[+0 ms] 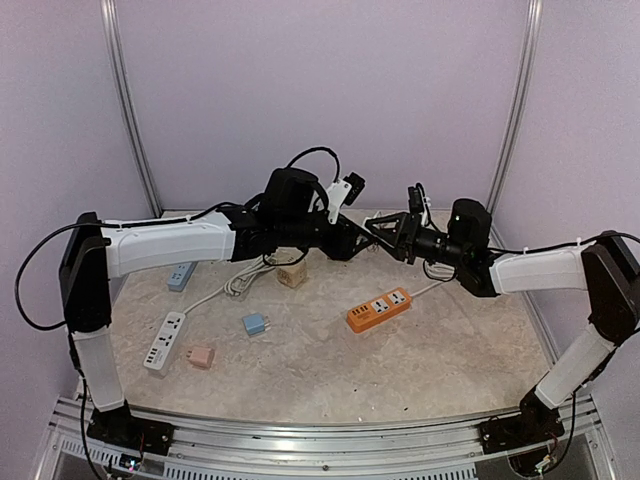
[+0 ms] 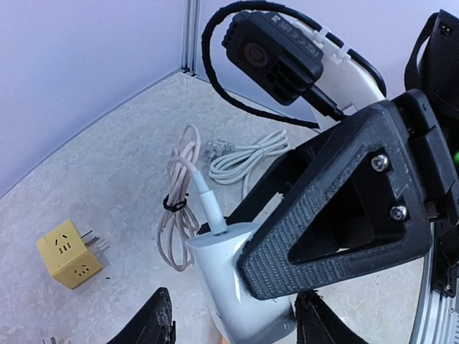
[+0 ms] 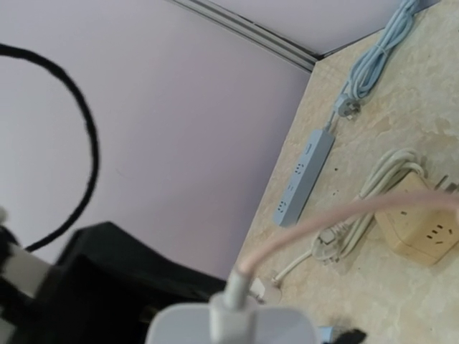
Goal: Insert the plug
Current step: Adjust the plug, then place the socket at the center of the board.
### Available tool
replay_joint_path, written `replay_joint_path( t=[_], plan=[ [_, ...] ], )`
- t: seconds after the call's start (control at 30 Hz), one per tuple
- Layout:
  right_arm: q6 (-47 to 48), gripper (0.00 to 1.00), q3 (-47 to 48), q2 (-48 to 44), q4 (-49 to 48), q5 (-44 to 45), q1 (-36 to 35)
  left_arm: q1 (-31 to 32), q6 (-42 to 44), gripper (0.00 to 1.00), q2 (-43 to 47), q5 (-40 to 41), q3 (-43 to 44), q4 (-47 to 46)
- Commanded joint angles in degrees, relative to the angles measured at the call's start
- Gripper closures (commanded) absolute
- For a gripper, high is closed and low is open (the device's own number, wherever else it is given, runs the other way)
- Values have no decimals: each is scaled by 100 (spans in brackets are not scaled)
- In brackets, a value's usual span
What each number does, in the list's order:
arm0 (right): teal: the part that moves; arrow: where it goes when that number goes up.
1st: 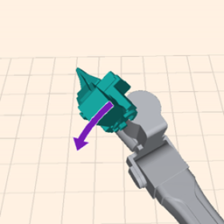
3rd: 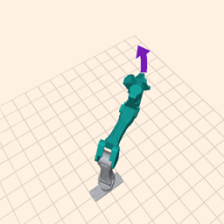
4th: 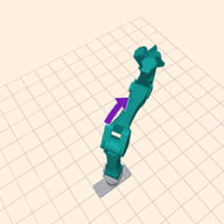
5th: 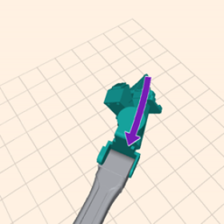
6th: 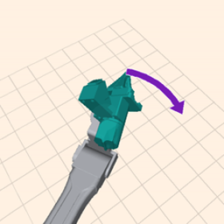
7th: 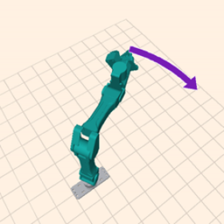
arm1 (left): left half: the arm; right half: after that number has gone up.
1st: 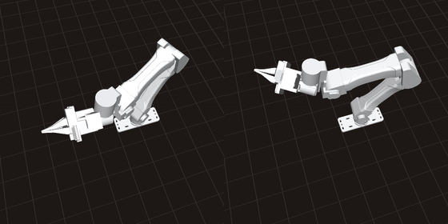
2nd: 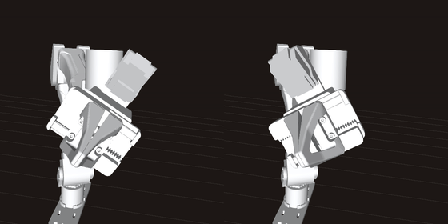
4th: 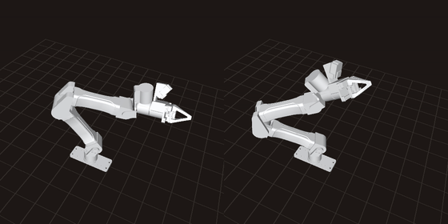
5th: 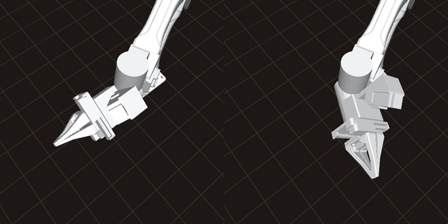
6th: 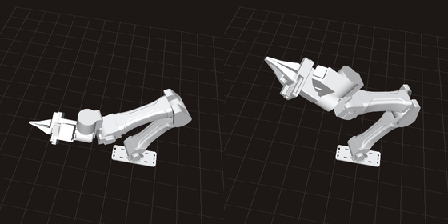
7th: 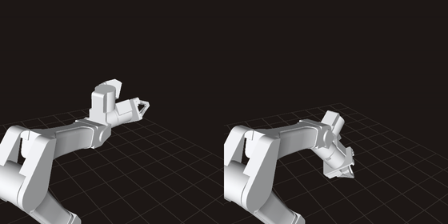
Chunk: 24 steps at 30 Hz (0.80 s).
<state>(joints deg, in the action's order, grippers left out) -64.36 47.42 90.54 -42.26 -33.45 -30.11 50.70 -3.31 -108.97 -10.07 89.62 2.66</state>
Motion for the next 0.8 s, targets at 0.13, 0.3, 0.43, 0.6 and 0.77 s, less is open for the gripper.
replay_joint_path(
  t=[0.13, 0.3, 0.43, 0.6, 0.77],
  plan=[
    [-129, 80, 223, 72, -354, -153, 5, -7, 45, 54, -174, 227, 113, 42],
    [-93, 80, 226, 74, -315, -170, 3, -8, 107, 63, -134, 356, 48, -94],
    [-42, 80, 283, 43, -160, -212, 5, 0, 139, 74, -110, 355, 17, -116],
    [-42, 77, 329, 37, -14, -324, 6, 24, 273, 92, -70, 408, -68, -152],
    [-59, 66, 393, -2, 167, -464, 7, 96, 635, 100, 42, 466, -358, -437]
  ],
)
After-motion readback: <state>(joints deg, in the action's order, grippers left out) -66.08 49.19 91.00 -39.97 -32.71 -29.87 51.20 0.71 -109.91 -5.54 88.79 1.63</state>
